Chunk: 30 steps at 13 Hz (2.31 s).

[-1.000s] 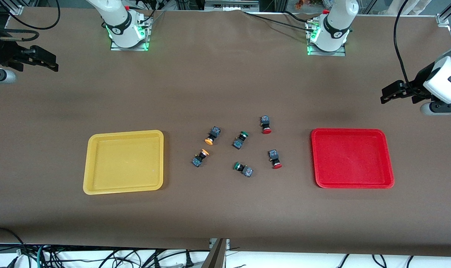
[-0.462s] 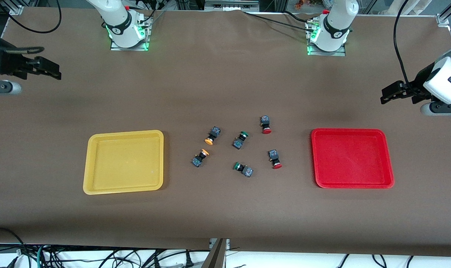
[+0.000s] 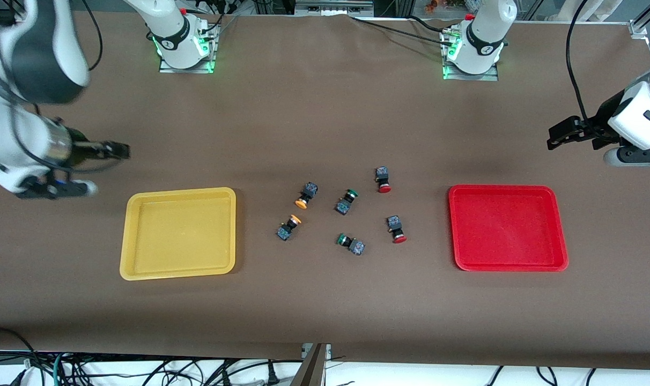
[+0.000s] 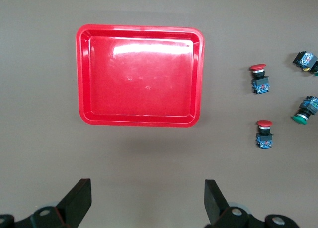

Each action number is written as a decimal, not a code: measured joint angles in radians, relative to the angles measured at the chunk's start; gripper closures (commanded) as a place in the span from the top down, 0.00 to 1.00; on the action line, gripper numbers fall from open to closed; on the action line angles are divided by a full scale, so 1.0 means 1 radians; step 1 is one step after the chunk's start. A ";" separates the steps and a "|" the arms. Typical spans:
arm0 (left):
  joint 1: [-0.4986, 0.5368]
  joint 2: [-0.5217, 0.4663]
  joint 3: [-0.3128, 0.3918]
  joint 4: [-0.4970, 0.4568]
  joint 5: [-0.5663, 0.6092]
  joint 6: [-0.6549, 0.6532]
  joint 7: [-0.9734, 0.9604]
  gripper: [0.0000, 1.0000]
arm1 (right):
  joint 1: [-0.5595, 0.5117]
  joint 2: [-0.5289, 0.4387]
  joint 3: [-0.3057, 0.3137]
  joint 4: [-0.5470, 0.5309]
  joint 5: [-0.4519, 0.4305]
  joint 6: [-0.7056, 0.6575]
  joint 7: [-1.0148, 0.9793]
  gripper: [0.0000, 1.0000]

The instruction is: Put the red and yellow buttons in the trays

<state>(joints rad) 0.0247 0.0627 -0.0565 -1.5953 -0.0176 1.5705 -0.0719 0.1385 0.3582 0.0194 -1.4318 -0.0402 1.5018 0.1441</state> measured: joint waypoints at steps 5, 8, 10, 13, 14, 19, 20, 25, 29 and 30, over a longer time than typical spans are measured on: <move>-0.002 0.029 -0.001 0.026 0.000 0.000 -0.012 1.00 | 0.217 0.166 0.009 0.002 0.016 0.264 0.435 1.00; -0.005 0.082 -0.004 0.057 0.000 0.000 -0.030 1.00 | 0.321 0.259 0.012 0.002 0.075 0.443 0.697 1.00; -0.017 0.118 -0.008 0.070 0.000 0.000 -0.030 1.00 | 0.395 0.329 0.013 0.002 0.075 0.554 0.856 1.00; -0.048 0.189 -0.010 0.095 0.000 0.005 -0.028 1.00 | 0.467 0.415 0.012 0.004 0.075 0.676 1.000 1.00; -0.071 0.244 -0.011 0.130 0.000 0.006 -0.028 1.00 | 0.490 0.445 0.012 0.005 0.075 0.711 1.035 1.00; -0.185 0.421 -0.014 0.166 0.000 0.134 -0.029 1.00 | 0.528 0.480 0.011 0.006 0.076 0.750 1.070 0.50; -0.216 0.459 -0.015 0.167 0.000 0.206 -0.034 1.00 | 0.535 0.483 0.011 0.007 0.075 0.752 1.073 0.21; -0.287 0.562 -0.016 0.177 -0.046 0.463 -0.159 1.00 | 0.538 0.485 -0.005 0.017 0.075 0.756 1.013 0.00; -0.316 0.608 -0.015 0.159 -0.046 0.530 -0.339 1.00 | 0.412 0.390 -0.018 0.055 0.077 0.527 0.759 0.00; -0.328 0.624 -0.015 0.142 -0.046 0.548 -0.393 1.00 | 0.363 0.350 -0.019 0.056 0.078 0.458 0.664 0.00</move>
<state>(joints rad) -0.3034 0.6867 -0.0719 -1.4532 -0.0637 2.1180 -0.4647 0.5010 0.7086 0.0003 -1.3758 0.0374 1.9596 0.8086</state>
